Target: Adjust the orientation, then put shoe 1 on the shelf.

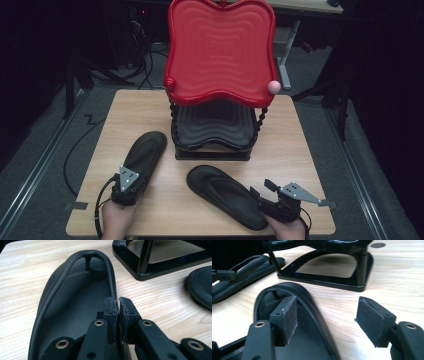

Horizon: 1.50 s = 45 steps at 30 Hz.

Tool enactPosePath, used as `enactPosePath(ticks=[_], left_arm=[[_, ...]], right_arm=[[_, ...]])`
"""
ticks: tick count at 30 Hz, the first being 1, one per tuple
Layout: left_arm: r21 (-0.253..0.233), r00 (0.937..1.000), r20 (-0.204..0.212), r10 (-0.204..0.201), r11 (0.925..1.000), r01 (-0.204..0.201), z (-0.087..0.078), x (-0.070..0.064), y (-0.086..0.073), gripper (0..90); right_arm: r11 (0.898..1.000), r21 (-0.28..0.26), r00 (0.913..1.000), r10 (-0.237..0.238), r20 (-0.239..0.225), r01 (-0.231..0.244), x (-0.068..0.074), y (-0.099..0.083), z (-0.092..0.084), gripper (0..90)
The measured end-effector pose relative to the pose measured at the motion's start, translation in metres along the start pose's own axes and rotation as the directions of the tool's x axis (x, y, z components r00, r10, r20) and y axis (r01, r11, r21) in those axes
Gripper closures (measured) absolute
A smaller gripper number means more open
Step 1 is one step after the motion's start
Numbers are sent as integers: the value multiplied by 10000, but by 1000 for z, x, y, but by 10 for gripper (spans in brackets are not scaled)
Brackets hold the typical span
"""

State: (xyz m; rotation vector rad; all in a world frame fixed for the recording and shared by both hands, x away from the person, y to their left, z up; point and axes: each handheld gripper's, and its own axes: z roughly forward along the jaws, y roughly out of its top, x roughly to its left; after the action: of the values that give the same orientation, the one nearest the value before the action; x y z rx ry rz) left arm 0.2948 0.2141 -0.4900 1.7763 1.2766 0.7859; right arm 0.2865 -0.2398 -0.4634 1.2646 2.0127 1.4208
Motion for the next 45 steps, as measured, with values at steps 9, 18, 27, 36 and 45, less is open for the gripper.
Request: enactPosePath(ticks=[9, 18, 27, 36, 45], left_arm=[[-948, 9990, -438, 93, 9954, -135, -30, 44, -3, 652], [158, 9916, 45, -1295, 9915, 1294, -24, 88, -24, 531], [447, 9966, 36, -823, 9956, 821, -9, 78, -22, 594], [336, 9959, -456, -776, 9963, 792, -3, 74, -11, 776], [-99, 9887, -1089, -1031, 9947, 1026, -8, 71, -13, 835]], right_arm=[[9991, -187, 9986, 388, 366, -382, -15, -3, -10, 329], [9998, -37, 9996, 175, 228, -174, -10, -2, -3, 330], [9998, 83, 9997, 173, 166, -174, -9, -3, 2, 332], [9998, 110, 9996, 185, 226, -188, -11, -6, 0, 336], [9997, 139, 9994, 184, 286, -188, -11, -7, -1, 337]])
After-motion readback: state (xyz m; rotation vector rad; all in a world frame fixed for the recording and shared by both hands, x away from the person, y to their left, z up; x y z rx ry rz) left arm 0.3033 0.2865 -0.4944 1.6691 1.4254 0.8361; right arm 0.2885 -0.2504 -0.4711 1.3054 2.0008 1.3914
